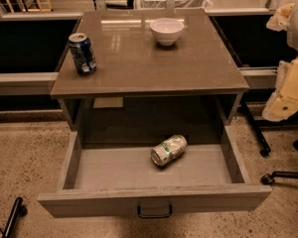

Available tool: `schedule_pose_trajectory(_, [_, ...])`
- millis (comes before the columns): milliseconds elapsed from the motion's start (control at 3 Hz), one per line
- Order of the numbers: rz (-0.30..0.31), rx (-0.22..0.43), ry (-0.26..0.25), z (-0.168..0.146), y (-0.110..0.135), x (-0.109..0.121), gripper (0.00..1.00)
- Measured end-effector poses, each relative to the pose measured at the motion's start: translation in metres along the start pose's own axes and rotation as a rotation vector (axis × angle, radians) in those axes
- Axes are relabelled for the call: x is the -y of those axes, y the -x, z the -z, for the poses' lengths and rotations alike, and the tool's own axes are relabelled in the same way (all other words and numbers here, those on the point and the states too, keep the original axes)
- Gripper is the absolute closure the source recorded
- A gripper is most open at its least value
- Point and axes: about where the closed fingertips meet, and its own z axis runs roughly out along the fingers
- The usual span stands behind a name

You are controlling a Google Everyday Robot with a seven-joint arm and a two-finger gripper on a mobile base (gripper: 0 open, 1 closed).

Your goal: Pick 7up can from top drawer and place on counter

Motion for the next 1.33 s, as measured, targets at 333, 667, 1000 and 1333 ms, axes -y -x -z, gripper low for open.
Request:
schedule_pose_trajectory(333, [0.004,0.009,0.017,-0.009,0.004,0.001,0.00])
schedule_pose_trajectory(667, [0.016,0.035,0.069,-0.034,0.017,0.002,0.00])
schedule_pose_trajectory(1000, [0.122,0.079,0.128,-0.095,0.061,-0.014,0.00])
schedule_pose_trajectory(1333, [0.249,0.127,0.218,-0.170,0.092,-0.063,0.00])
